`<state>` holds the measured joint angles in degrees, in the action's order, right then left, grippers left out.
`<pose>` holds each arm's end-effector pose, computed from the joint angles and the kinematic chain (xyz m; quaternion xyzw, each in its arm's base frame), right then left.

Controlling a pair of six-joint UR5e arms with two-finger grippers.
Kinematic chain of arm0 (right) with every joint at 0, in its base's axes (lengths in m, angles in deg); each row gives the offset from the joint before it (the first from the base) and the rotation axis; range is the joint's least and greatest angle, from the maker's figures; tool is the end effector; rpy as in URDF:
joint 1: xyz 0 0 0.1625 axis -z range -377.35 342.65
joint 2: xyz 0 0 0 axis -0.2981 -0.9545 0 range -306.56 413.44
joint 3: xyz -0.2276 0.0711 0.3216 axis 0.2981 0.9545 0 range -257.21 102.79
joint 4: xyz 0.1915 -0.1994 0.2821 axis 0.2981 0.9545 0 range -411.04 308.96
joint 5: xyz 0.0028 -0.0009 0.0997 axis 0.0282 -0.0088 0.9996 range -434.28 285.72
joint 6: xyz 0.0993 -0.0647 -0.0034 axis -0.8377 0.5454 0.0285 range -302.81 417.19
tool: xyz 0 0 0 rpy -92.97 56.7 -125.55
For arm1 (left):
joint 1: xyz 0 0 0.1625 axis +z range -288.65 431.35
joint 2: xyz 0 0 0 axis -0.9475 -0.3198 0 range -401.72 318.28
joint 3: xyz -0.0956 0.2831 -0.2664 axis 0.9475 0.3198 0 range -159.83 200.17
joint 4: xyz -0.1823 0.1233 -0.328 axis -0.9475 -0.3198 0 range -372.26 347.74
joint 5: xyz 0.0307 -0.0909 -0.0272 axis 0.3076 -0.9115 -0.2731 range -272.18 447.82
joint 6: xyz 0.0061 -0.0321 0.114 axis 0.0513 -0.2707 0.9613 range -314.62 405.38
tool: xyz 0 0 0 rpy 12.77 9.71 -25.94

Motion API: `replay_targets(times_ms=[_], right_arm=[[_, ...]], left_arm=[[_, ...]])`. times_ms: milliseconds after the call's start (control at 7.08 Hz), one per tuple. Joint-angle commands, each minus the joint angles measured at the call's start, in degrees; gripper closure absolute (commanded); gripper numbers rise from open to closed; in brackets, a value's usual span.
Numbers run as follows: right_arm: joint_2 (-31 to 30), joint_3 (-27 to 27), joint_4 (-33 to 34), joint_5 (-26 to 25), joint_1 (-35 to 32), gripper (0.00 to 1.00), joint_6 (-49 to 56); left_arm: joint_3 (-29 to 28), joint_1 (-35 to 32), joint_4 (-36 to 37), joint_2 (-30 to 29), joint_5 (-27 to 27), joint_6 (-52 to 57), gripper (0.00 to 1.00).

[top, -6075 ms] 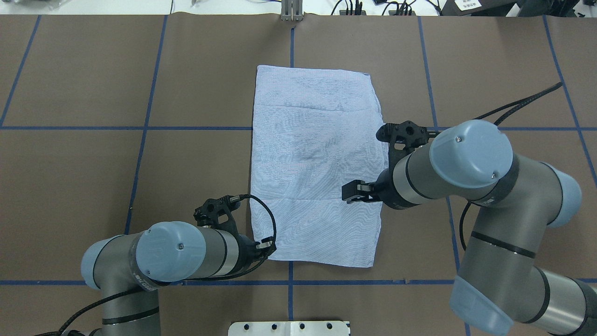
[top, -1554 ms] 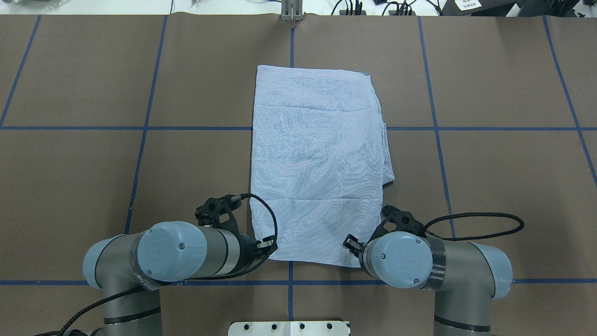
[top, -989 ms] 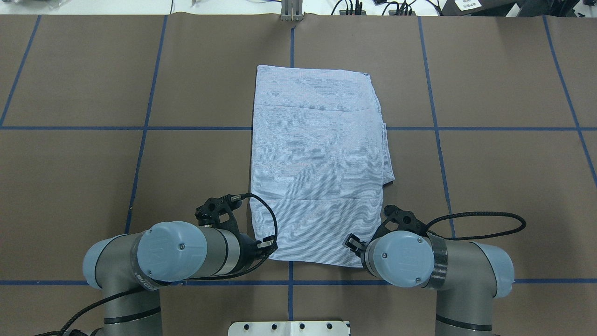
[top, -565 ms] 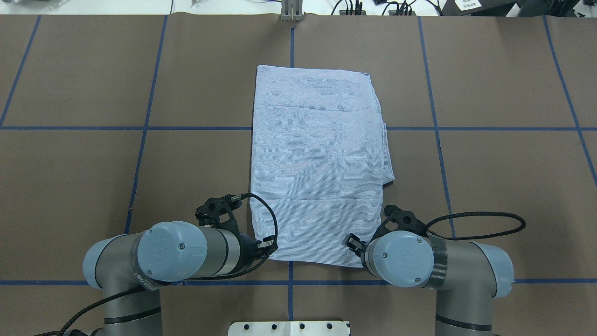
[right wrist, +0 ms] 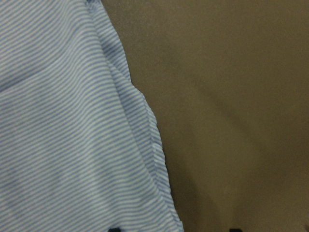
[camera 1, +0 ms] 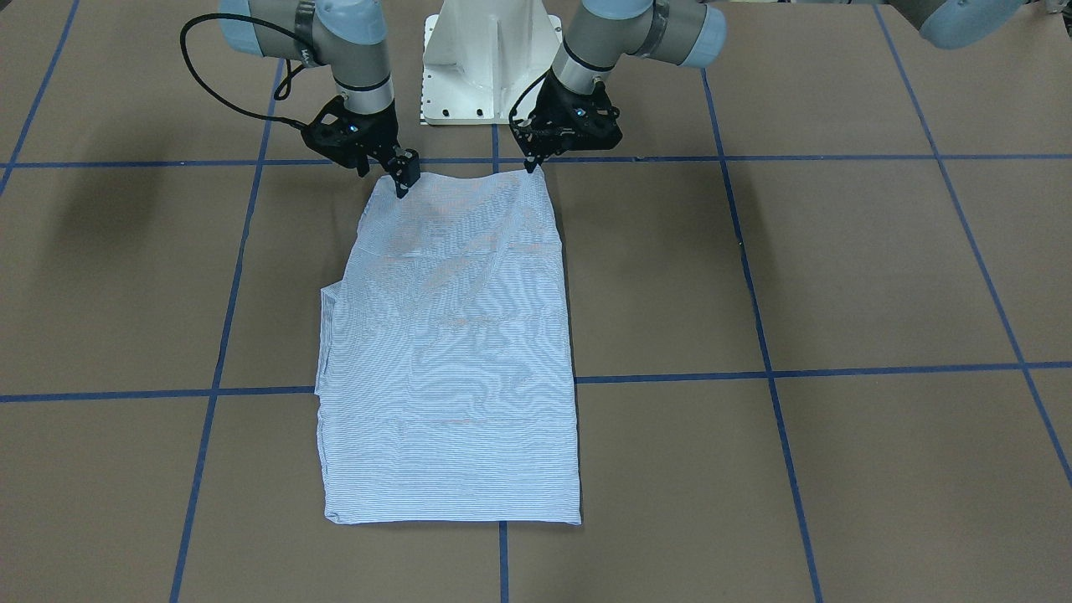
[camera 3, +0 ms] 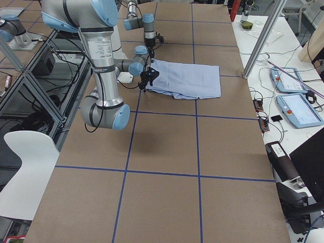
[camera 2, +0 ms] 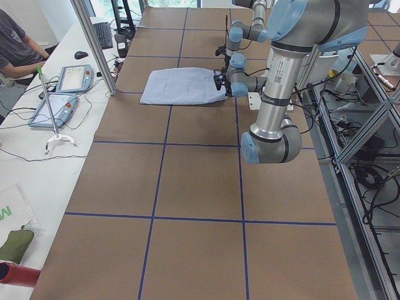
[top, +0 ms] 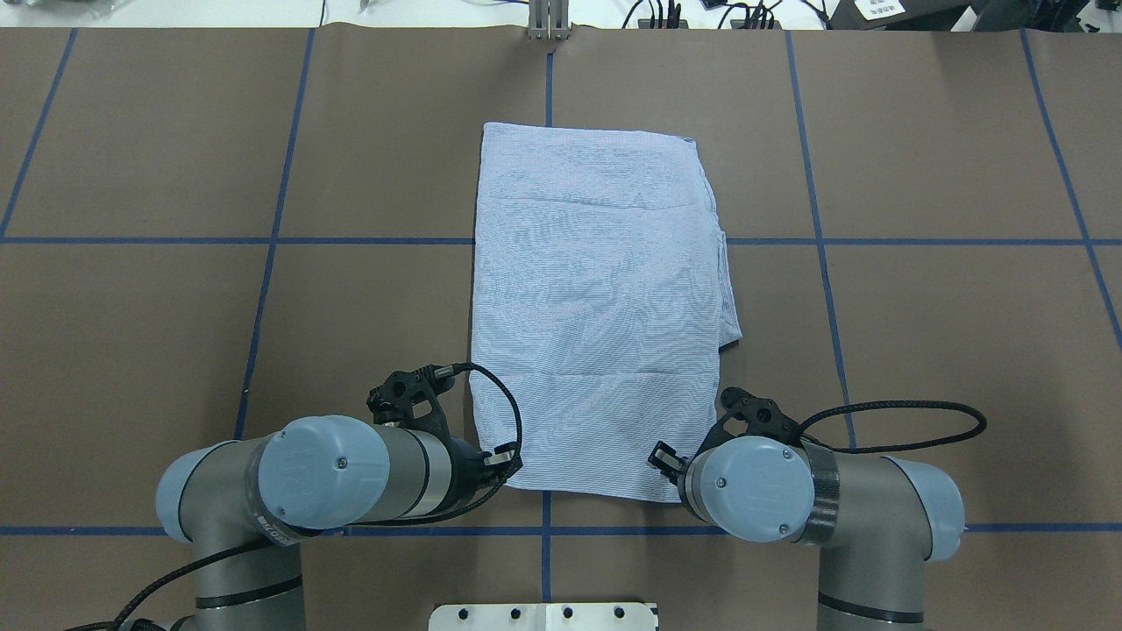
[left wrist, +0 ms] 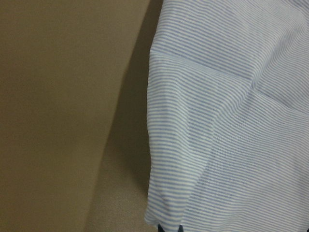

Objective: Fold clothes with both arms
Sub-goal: 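Pinch the shirt's near corners with both grippers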

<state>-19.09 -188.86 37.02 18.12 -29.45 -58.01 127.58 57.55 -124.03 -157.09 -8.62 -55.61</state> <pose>-0.5222 -0.2433 0.3336 -0.0595 -0.3461 0.2925 0.8895 0.5480 -0.2582 0.2323 -0.0344 0.5341 -0.1519 0.8310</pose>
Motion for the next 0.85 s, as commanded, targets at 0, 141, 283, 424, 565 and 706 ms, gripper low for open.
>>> replay_targets(times_ms=[0,141,283,424,565,706], right_arm=[[0.10,-0.14,0.00,0.14,-0.28,0.63,0.16],[0.19,-0.32,0.00,0.14,-0.55,0.69,0.16],[0.19,-0.32,0.00,0.14,-0.64,0.72,0.16],[0.36,-0.32,0.00,0.14,-0.72,0.79,0.16],[0.45,-0.32,0.00,-0.03,-0.90,0.87,0.16],[0.63,-0.41,0.00,-0.21,-0.90,1.00,0.07]], left_arm=[[0.00,-0.17,-0.03,0.05,0.03,0.00,1.00],[0.00,-0.26,0.06,0.05,-0.06,0.00,1.00],[0.00,-0.26,0.06,0.05,-0.06,0.00,1.00],[0.00,-0.26,-0.03,0.05,-0.06,0.00,1.00],[-0.09,-0.26,-0.03,0.05,-0.06,0.00,1.00],[0.00,-0.26,-0.03,-0.03,-0.06,0.00,1.00]])
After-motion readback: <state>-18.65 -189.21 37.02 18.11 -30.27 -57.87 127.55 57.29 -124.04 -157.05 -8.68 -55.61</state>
